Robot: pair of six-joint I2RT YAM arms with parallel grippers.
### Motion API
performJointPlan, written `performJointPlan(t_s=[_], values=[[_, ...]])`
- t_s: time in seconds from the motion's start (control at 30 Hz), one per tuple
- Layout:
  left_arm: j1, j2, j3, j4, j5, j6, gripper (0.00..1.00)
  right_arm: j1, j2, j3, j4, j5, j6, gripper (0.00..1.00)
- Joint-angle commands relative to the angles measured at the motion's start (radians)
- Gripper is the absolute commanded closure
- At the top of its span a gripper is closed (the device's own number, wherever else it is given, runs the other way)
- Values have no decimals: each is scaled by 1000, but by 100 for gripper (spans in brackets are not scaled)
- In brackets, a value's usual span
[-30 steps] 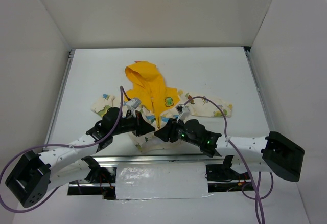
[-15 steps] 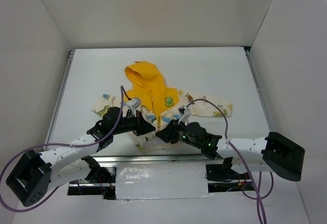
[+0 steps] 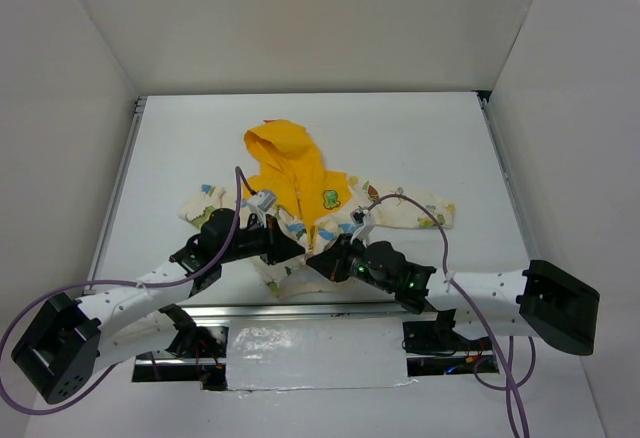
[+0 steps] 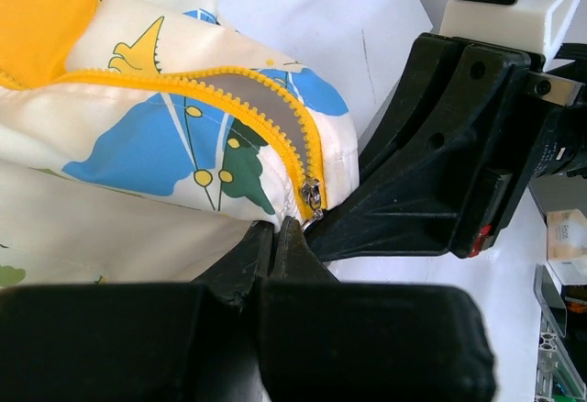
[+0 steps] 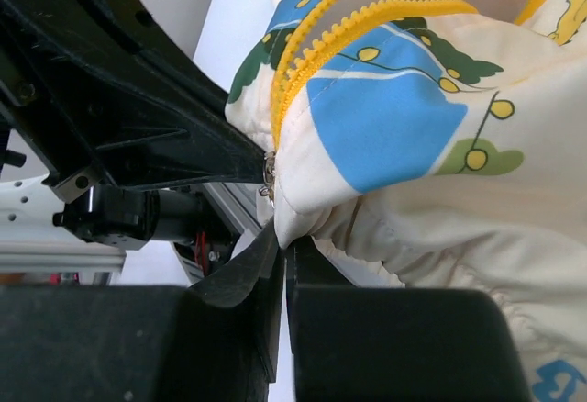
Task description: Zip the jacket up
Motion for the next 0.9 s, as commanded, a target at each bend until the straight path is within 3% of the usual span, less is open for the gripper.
performJointPlan(t_s=[0.0, 0.27, 0.57, 0.87], values=[[-7, 2, 41, 67, 33, -11, 100, 9, -34, -8, 66, 55, 12, 97], [-7, 14, 42, 56, 22, 2, 100, 12, -84, 14, 5, 19, 130, 100], [-7, 17, 33, 61, 14, 11, 100, 10, -109, 216, -453, 36, 355, 100], [-5, 11, 21, 65, 20, 21, 100, 2, -143, 320, -633, -64, 580, 100]])
